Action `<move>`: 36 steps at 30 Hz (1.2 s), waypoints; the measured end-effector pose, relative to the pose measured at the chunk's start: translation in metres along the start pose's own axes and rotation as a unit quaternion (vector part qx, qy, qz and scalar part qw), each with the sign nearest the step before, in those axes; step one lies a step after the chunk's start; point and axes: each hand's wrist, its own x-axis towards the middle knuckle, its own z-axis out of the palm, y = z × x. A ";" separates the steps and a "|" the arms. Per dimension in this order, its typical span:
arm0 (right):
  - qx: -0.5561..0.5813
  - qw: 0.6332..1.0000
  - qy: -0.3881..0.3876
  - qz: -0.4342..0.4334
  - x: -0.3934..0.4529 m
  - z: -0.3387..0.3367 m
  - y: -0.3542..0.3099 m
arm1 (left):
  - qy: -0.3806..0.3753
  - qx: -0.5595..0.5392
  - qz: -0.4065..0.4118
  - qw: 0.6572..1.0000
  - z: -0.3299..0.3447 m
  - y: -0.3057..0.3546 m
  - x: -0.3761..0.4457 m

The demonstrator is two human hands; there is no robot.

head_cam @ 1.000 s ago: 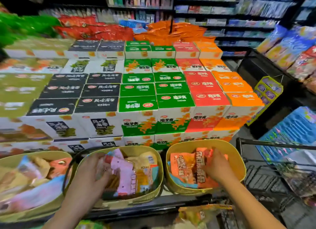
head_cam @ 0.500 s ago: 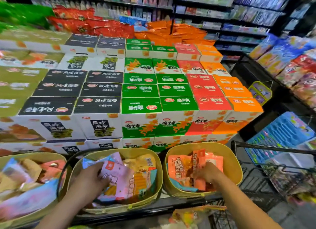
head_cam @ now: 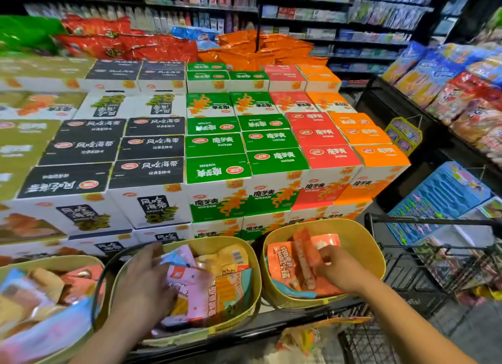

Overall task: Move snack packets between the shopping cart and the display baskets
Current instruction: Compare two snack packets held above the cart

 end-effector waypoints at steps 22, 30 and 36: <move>-0.168 0.985 0.021 0.032 0.040 -0.017 0.018 | -0.075 -0.182 -0.073 0.978 -0.005 -0.001 -0.015; 0.010 0.983 0.125 0.131 0.043 -0.010 0.031 | -0.147 -0.152 -0.038 0.977 -0.005 -0.009 -0.008; 0.078 0.985 0.029 0.151 0.040 -0.008 0.036 | -0.089 -0.168 -0.060 0.980 0.002 -0.022 -0.009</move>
